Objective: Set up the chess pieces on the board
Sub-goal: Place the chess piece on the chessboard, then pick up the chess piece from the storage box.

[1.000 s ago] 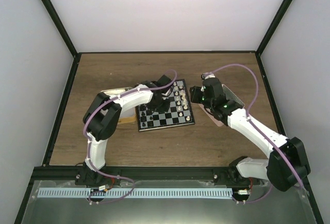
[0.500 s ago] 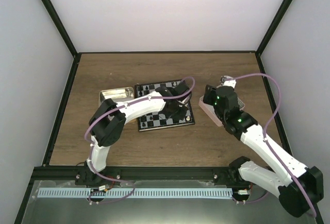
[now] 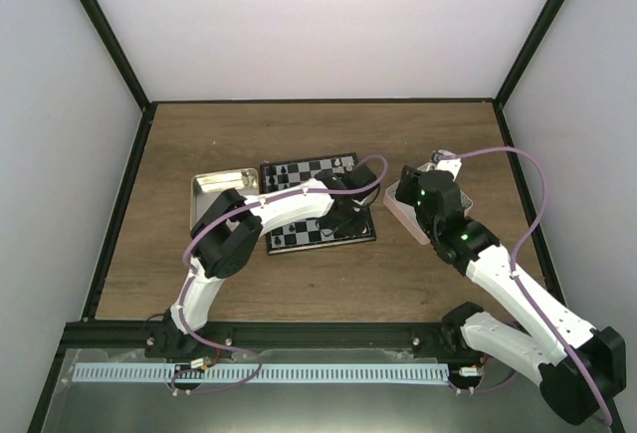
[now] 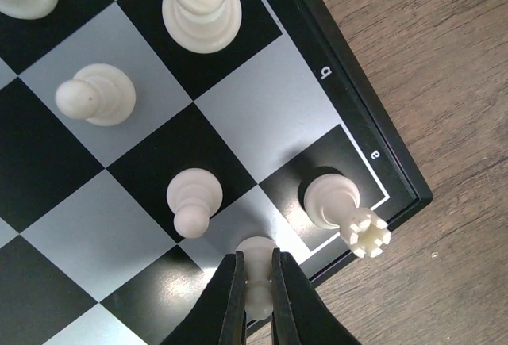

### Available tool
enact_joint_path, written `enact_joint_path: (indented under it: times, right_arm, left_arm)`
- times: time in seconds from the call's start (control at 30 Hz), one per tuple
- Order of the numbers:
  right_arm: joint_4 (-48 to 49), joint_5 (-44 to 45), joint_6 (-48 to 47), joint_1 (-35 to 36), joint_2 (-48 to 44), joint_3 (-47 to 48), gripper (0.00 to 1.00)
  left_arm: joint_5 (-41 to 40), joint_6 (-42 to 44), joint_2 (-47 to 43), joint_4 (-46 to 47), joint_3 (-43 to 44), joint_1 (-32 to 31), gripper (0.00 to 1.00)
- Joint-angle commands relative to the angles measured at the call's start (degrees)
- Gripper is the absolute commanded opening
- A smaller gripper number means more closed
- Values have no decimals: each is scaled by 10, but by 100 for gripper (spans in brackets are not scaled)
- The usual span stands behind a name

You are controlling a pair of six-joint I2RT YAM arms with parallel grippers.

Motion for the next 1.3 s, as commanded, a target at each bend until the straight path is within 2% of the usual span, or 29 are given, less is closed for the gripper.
enact_joint_path:
  times: [0.0,0.17,0.4,0.7,0.83,0.93,1.0,1.1,1.27]
  right_arm:
    - [7,12,4,2,4,-2,37]
    - [7,11,2,2,5,-3,37]
    - [9,7,2,2,5,-2,37]
    - [9,4,3,2,4,-2,37]
    - [10,5,3,1,1,-3,38]
    - [13,3,7,2,1,-4,42]
    - [15,-1,8,1,3,-4,43]
    - [16,-8,9,1,6,-3,43]
    - [16,-9,6,1,9,-5,44]
  left_arm:
    - [-8,-5,8,-6,13,-2,8]
    - [-5,-5,16,-4,18,-2,9]
    - [-5,-1,6,-12,16,-2,21]
    - [-1,10,-40,-28,18,-1,27]
    - [-22,17,-82,-38,16,3,35]
    - [-77,15,-123,-35,11,10,40]
    - [-123,2,-149,-24,-6,23,45]
    - [-166,-25,-192,1,-51,64,47]
    - [-215,-80,-274,60,-168,159,53]
